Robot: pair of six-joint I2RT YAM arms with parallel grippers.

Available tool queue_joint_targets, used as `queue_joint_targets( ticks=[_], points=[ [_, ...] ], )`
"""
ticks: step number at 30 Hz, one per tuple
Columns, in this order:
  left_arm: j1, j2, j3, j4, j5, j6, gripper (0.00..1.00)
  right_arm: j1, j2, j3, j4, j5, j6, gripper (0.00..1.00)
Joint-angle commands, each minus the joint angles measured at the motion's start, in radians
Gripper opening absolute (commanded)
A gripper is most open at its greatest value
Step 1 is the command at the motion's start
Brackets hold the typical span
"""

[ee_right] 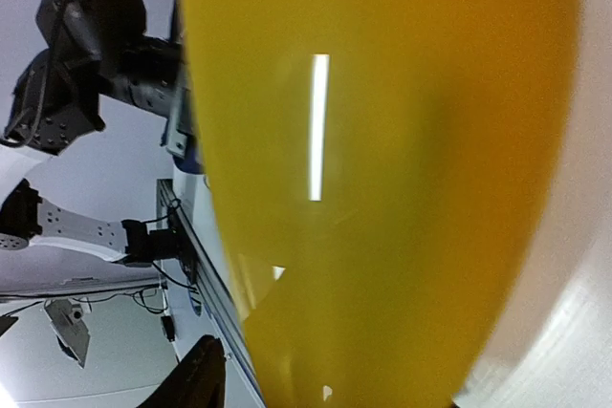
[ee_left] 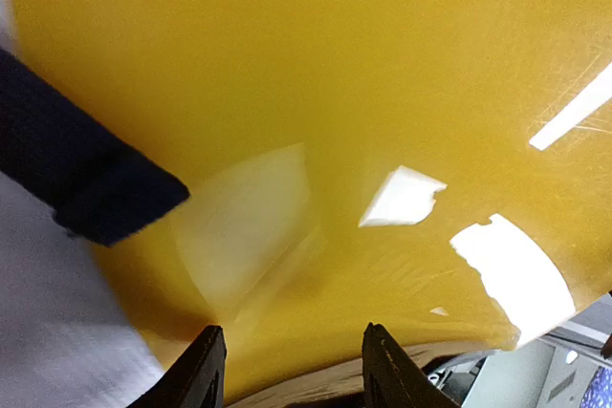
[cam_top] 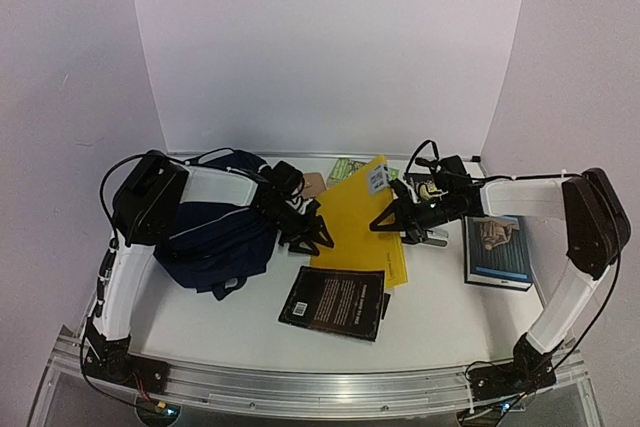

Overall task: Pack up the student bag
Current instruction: Pick up the files from the center of the board.

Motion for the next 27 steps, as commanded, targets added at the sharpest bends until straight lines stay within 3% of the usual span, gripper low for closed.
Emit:
queue_joint_targets(
  ticks=[1, 5, 9, 17, 27],
  points=[
    [-0.048, 0.071, -0.037, 0.030, -0.010, 0.017, 0.49, 0.062, 0.019, 0.058, 0.071, -0.150, 0.011, 0.49],
    [-0.048, 0.071, -0.030, 0.019, -0.013, 0.023, 0.49, 0.062, 0.021, 0.061, 0.072, -0.143, 0.012, 0.32],
    [-0.048, 0.051, -0.033, 0.011, -0.034, 0.028, 0.50, 0.061, -0.001, 0.066, 0.067, -0.077, 0.015, 0.23],
    [-0.006, -0.114, -0.071, -0.016, -0.132, 0.077, 0.64, -0.022, -0.053, 0.112, 0.040, 0.007, 0.003, 0.01],
    [0.096, -0.340, 0.083, -0.208, -0.189, 0.338, 0.75, -0.059, -0.101, 0.302, -0.329, 0.008, -0.354, 0.00]
  ],
)
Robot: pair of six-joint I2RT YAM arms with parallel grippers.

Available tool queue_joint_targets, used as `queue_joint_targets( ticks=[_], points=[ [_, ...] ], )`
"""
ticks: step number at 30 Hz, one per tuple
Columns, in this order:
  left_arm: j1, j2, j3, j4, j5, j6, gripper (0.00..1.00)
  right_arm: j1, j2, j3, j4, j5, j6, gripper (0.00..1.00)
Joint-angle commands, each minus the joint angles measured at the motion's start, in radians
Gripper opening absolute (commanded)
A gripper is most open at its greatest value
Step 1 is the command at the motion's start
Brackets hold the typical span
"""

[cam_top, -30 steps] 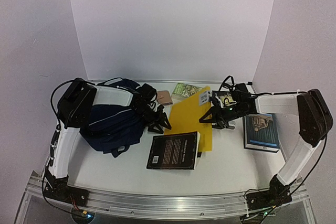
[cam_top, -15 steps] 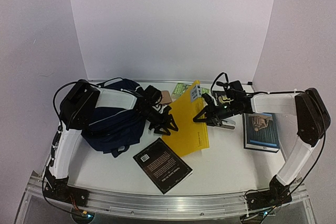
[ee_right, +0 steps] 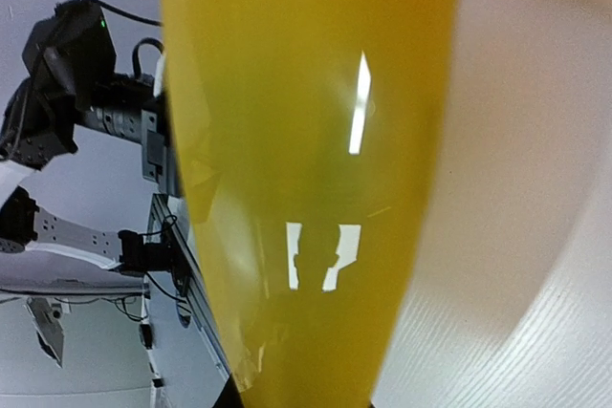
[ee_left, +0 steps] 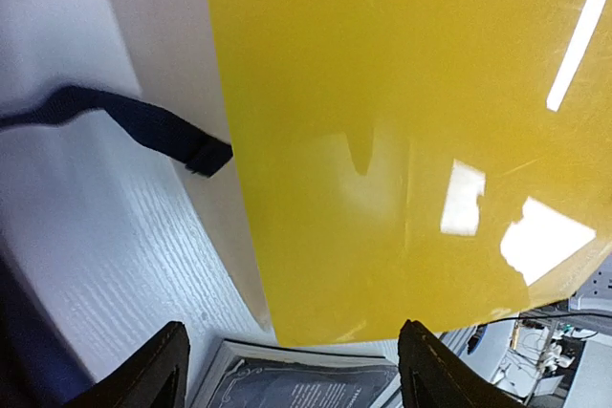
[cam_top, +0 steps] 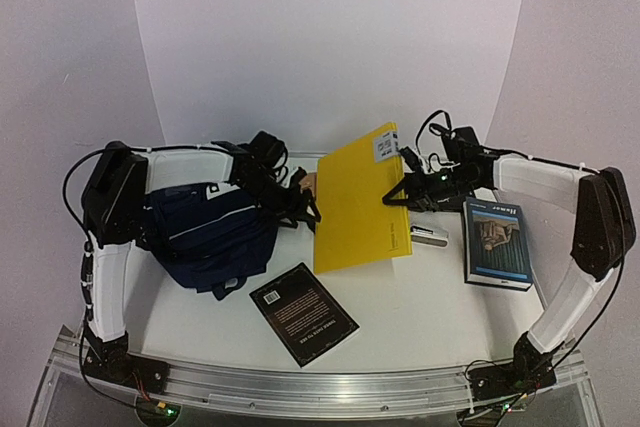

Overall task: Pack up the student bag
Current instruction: Pick up the files from the center of the board.

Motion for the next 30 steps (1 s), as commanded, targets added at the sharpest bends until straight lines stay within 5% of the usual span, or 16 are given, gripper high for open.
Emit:
queue_joint_targets(
  ticks=[1, 13, 22, 24, 28, 30],
  points=[
    [0.066, -0.164, 0.116, -0.090, -0.021, 0.155, 0.76, 0.002, -0.083, 0.138, -0.190, -0.024, -0.270, 0.00],
    [0.054, -0.316, 0.300, -0.345, 0.009, 0.521, 0.80, 0.031, -0.013, 0.482, -1.062, -0.039, -1.101, 0.00],
    [-0.053, -0.325, 0.281, -0.372, 0.141, 0.542, 0.78, 0.155, 0.015, 0.554, -1.170, -0.034, -1.210, 0.00],
    [-0.070, -0.333, 0.268, -0.368, 0.178, 0.529, 0.68, 0.162, 0.026, 0.565, -1.173, -0.033, -1.212, 0.00],
    [-0.079, -0.373, 0.203, -0.344, 0.251, 0.479, 0.30, 0.162, 0.055, 0.589, -1.176, -0.017, -1.203, 0.01],
    [-0.079, -0.389, 0.186, -0.341, 0.263, 0.450, 0.14, 0.162, 0.068, 0.598, -1.178, -0.013, -1.188, 0.10]
  ],
)
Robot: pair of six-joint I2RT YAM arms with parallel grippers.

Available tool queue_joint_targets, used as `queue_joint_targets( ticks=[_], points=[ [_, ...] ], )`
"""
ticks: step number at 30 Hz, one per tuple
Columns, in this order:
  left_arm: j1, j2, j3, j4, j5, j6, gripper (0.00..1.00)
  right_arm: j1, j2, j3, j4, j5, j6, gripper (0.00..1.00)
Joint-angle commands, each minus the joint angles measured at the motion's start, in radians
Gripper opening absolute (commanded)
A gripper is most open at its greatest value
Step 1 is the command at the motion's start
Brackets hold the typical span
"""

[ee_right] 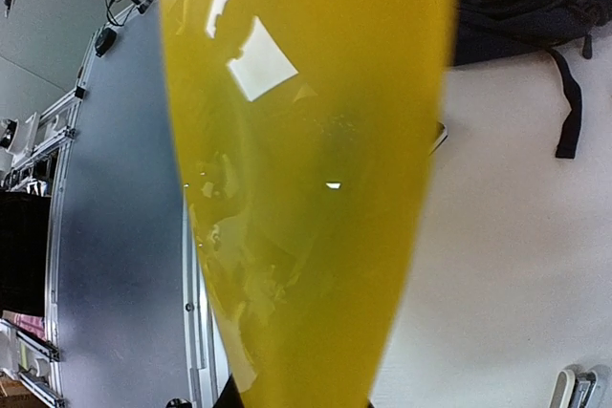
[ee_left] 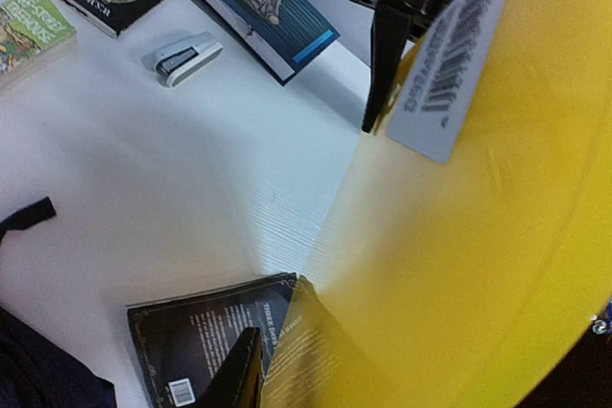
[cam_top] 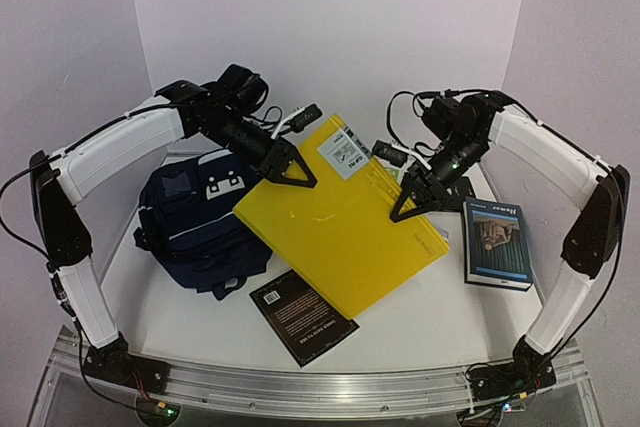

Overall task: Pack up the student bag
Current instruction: Pick up the files from the center of the board.

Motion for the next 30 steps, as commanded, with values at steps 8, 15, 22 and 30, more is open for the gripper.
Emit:
queue_joint_targets(
  ticks=[8, 15, 22, 30],
  points=[
    [0.116, -0.145, -0.127, 0.269, 0.148, -0.303, 0.00, -0.145, 0.100, 0.195, -0.168, -0.103, 0.152, 0.75],
    [0.270, -0.179, -0.182, 0.617, 0.207, -0.629, 0.00, -0.400, 0.175, 0.363, -0.126, -0.207, 0.337, 0.98],
    [0.290, -0.140, -0.126, 0.834, 0.296, -0.819, 0.00, -0.447, 0.088, 0.247, -0.014, -0.414, 0.505, 0.98],
    [0.290, -0.122, -0.125, 0.979, 0.358, -0.963, 0.00, -0.391, 0.019, 0.162, 0.042, -0.471, 0.551, 0.98]
  ],
)
